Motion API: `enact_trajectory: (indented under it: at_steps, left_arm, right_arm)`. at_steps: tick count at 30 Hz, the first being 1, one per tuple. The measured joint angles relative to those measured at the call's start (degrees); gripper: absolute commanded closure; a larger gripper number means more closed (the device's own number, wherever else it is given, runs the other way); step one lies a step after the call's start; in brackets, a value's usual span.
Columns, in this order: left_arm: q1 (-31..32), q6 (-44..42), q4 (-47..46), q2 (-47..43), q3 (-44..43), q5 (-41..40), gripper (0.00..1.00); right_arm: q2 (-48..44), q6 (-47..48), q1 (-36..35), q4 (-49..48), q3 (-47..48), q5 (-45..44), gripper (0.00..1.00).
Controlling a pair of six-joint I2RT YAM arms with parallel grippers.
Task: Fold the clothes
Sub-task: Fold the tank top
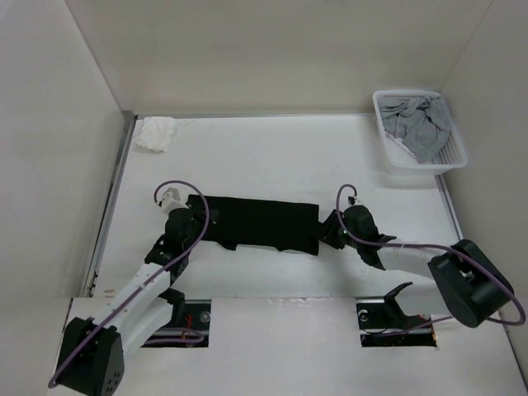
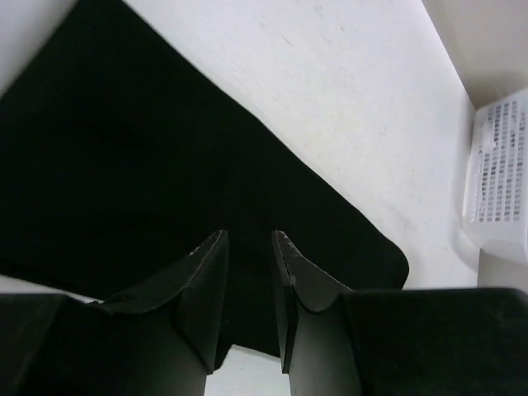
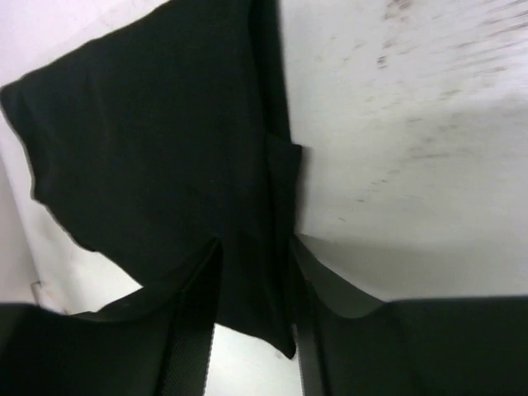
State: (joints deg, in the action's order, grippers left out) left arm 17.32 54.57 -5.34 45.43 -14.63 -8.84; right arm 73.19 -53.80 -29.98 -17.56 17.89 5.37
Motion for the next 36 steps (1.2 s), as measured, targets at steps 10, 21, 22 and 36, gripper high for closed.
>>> enact_trajectory:
  at_steps: [10, 21, 22, 36]
  left_arm:
    - [11.65, -0.59, -9.53, 9.49, -2.75, -4.2, 0.73]
    - [20.98, -0.48, -17.42, 19.34, -4.09, -4.66, 0.73]
    - [21.35, -0.46, -17.84, 19.71, -4.33, -4.68, 0.73]
    - [15.74, -0.11, -16.15, 3.76, -3.1, -3.87, 0.71]
  right_arm:
    - [0.61, -4.85, 0.33, -9.51, -4.02, 0.94, 0.97]
    - [-42.69, -0.26, 1.38, 20.68, -0.63, -10.71, 0.97]
    - [-42.88, 0.68, 1.29, 23.41, 1.36, -11.47, 0.97]
    - [-1.31, 14.01, -20.24, 30.47, 36.46, -17.22, 0.94]
